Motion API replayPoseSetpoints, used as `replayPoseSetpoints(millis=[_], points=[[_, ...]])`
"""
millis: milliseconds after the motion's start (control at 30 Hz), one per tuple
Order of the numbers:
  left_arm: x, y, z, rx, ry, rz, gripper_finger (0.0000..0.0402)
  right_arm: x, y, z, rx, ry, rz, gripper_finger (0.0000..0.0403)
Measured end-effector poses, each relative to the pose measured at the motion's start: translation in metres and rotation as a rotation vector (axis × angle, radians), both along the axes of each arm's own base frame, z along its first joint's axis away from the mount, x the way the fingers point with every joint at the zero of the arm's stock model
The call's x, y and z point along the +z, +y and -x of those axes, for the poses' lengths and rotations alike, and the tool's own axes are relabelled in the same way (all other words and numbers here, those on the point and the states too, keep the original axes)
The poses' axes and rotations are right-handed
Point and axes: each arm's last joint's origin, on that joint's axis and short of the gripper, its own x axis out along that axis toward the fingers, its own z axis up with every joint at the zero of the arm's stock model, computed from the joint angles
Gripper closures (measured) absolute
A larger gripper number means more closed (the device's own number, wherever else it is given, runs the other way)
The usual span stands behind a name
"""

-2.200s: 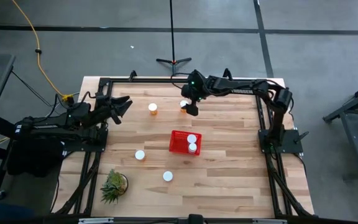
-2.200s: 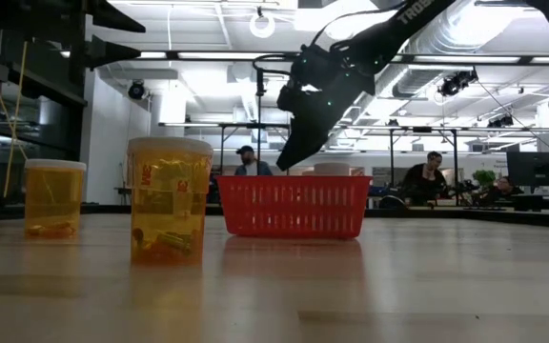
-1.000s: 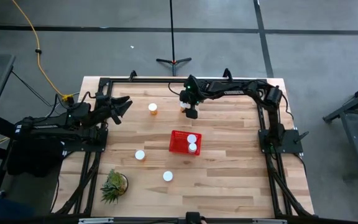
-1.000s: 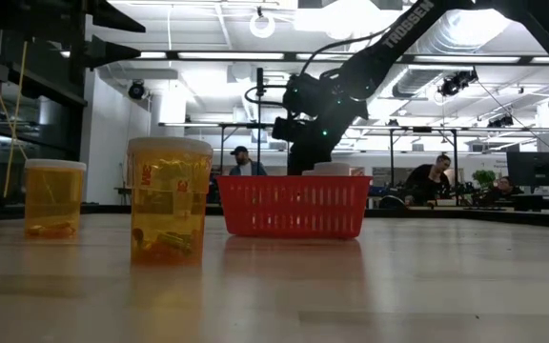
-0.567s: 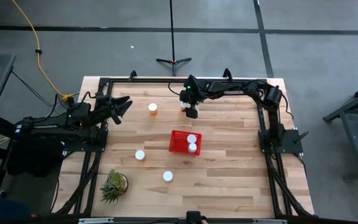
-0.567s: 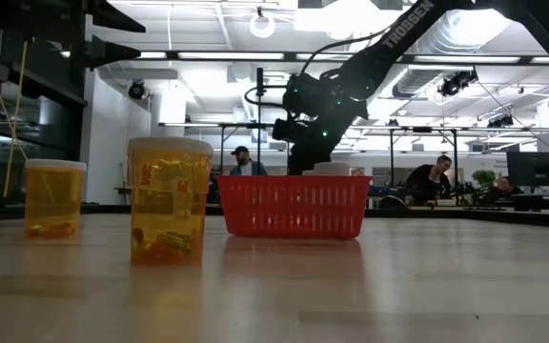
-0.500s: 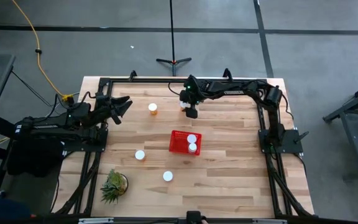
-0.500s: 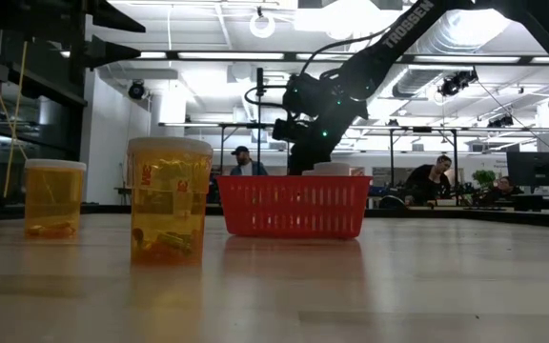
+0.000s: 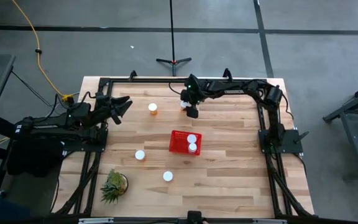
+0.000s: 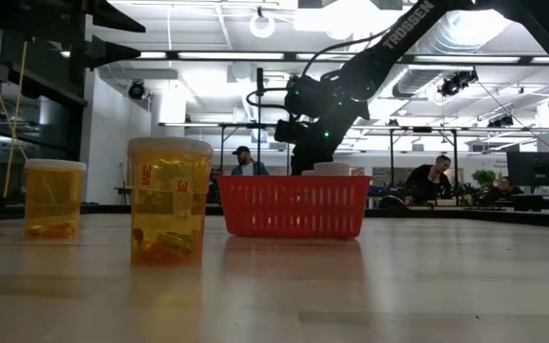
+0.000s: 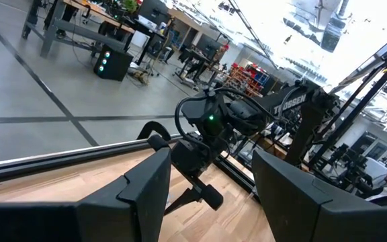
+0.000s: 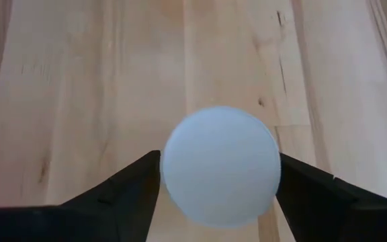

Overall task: Pick and place pill bottles into a basket
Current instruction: Put the orange pill bottle into the red bin

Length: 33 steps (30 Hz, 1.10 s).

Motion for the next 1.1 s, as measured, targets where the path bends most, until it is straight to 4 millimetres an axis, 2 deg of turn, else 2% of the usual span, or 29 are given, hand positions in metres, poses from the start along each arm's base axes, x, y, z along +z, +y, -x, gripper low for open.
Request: replayPoseSetpoints(millis=[600,1100], points=[[0.0007,0.0,0.0,0.0,-0.009,0.002,0.0156,0.0004,0.0001,-0.0005,0.003,-0.008,-0.003,0.02],[0.0007,0.0,0.0,0.0,-0.009,0.002,0.0156,0.0006,-0.0002,-0.0005,-0.012,-0.005,0.0,0.0208]])
